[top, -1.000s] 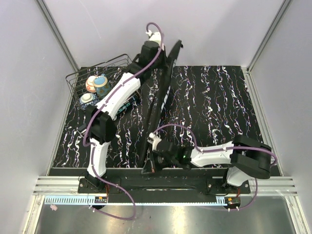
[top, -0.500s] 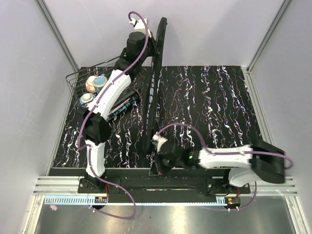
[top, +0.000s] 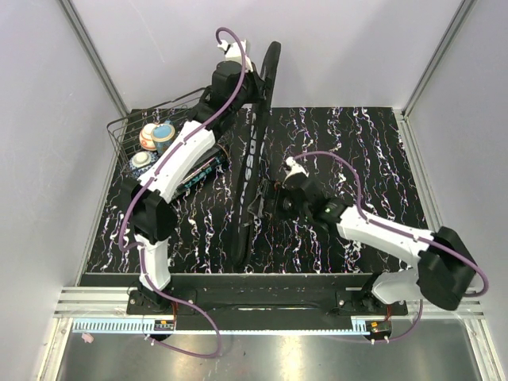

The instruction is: Pack up the badminton gear

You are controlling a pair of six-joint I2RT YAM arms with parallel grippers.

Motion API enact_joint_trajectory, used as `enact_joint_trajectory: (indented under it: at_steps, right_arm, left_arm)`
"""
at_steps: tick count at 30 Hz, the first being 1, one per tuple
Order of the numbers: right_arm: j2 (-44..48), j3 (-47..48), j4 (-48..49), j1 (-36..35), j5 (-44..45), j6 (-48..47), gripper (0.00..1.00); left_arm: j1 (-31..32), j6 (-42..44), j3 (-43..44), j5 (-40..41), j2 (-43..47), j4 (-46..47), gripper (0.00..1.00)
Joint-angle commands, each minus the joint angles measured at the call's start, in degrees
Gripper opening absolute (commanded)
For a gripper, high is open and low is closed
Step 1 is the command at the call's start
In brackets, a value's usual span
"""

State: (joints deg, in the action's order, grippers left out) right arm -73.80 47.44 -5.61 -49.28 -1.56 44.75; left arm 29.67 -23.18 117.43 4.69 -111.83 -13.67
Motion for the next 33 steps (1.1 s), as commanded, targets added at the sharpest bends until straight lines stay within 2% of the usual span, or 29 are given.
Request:
enact_joint_trajectory:
  at_steps: [1,3,8,13,14,16,17,18,19,20,22,23,25,26,28,29,30,33]
  right_arm:
    - [-5.03,8.27,-3.44,2.25,7.27,2.96,1.0]
    - [-8.19,10.64,-3.8,4.26,6.84,3.85,0.98]
    - [-11.98,13.9,-3.97,4.8,8.41,1.92,0.88]
    - [-9.44,11.54,-4.06,4.89,13.07,6.73,0.68]
    - [-8.74,10.93,-3.89,4.89,13.51,7.71,0.53]
    - [-6.55,8.64,-3.28,4.8,14.39,9.99,0.33]
    - [-5.66,7.68,-2.84,4.89,14.74,11.05,0.12]
    - [-4.78,6.01,-2.66,4.89,16.23,12.1,0.03]
    - [-3.21,5.21,-2.57,4.89,16.94,13.77,0.0]
    - [-2.5,4.42,-2.48,4.89,17.64,14.57,0.0]
    - [-0.57,2.75,-2.57,4.89,19.75,16.15,0.0]
    - [-0.03,2.22,-2.92,4.89,20.45,16.77,0.0]
    - [1.63,1.25,-2.92,4.89,22.21,18.69,0.0]
    - [2.08,0.99,-3.01,4.89,22.48,19.14,0.0]
    - [2.78,1.07,-2.83,4.89,22.83,19.41,0.0]
    - [3.05,1.25,-2.83,4.89,23.01,19.41,0.0]
    - [3.22,1.42,-2.83,4.89,23.18,19.41,0.0]
    - [4.45,2.13,-3.09,5.07,23.01,18.27,0.0]
  left_arm:
    - [2.32,-1.43,-0.27,-3.19,5.75,5.15,0.0]
    - [2.85,-2.22,-0.97,-6.34,5.92,4.97,0.0]
    - [4.25,-2.83,0.08,-11.71,5.31,1.11,0.0]
    - [5.05,-3.28,2.89,-21.37,3.11,-4.94,0.0]
    - [5.31,-2.67,2.81,-22.61,2.94,-5.92,0.0]
    - [5.66,-1.53,2.55,-26.65,2.85,-9.24,0.02]
    - [5.75,0.05,2.37,-28.14,2.85,-10.66,0.07]
    - [6.1,0.85,1.67,-29.72,3.54,-12.15,0.16]
    - [6.27,1.64,0.88,-30.09,4.33,-14.87,0.23]
    - [6.45,3.65,-0.34,-30.0,5.3,-15.85,0.39]
    - [7.15,5.5,-5.35,-28.16,10.12,-18.04,0.48]
    - [7.42,6.82,-7.54,-27.46,12.23,-18.23,0.63]
    - [8.47,7.88,-15.01,-25.17,18.91,-18.15,0.74]
    - [8.91,9.1,-17.64,-24.38,21.19,-18.14,0.74]
    - [10.93,10.52,-26.08,-23.32,27.79,-17.62,0.65]
    - [11.8,12.52,-29.07,-23.32,29.81,-17.44,0.58]
    - [13.55,13.59,-34.23,-23.5,33.22,-17.62,0.43]
    - [16.29,16.06,-43.9,-26.82,38.42,-19.72,0.35]
